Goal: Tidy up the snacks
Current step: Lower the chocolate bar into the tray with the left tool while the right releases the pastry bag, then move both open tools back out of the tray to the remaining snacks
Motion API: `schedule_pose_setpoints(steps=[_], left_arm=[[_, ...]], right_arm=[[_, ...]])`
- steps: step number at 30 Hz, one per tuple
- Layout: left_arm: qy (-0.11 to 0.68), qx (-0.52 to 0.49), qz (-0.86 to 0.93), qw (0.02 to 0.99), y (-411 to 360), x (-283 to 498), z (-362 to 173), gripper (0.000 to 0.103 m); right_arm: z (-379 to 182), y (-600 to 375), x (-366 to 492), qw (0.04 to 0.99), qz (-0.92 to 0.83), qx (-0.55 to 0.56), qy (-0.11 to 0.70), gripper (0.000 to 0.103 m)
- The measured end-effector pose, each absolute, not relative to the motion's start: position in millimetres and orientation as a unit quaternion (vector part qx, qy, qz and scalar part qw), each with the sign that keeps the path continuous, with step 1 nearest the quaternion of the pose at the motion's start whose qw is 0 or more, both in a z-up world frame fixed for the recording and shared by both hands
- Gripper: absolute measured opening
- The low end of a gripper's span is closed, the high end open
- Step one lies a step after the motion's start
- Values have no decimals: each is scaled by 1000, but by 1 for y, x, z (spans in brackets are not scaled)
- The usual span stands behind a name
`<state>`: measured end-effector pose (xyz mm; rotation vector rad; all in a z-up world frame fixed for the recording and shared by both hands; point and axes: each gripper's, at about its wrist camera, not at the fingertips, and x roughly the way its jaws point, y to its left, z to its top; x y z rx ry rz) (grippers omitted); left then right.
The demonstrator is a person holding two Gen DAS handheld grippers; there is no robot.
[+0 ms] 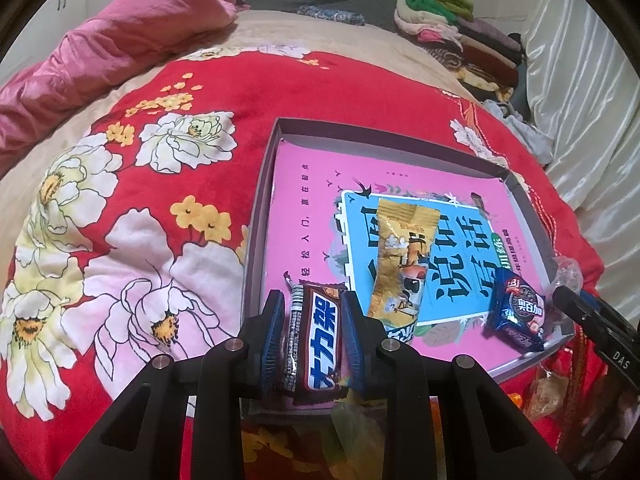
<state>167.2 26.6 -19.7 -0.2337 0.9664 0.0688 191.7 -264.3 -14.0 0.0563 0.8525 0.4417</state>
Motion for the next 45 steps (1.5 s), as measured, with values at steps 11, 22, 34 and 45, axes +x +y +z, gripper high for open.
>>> schedule_pose_setpoints(steps=[11, 22, 34, 45], left_arm=[[453, -122, 29, 883, 27, 160, -9, 31], [438, -125, 23, 890, 23, 153, 7, 43], [434, -127, 14, 892, 20, 145, 16, 54], [431, -126, 10, 893, 17, 139, 24, 63]], right_arm=[[-8, -266, 189, 893, 211, 31, 396, 55], [-2, -273, 188, 900, 205, 41, 382, 58], [-6, -278, 187, 894, 204, 45, 395, 60], [-8, -260, 180, 882, 249, 30, 398, 60]])
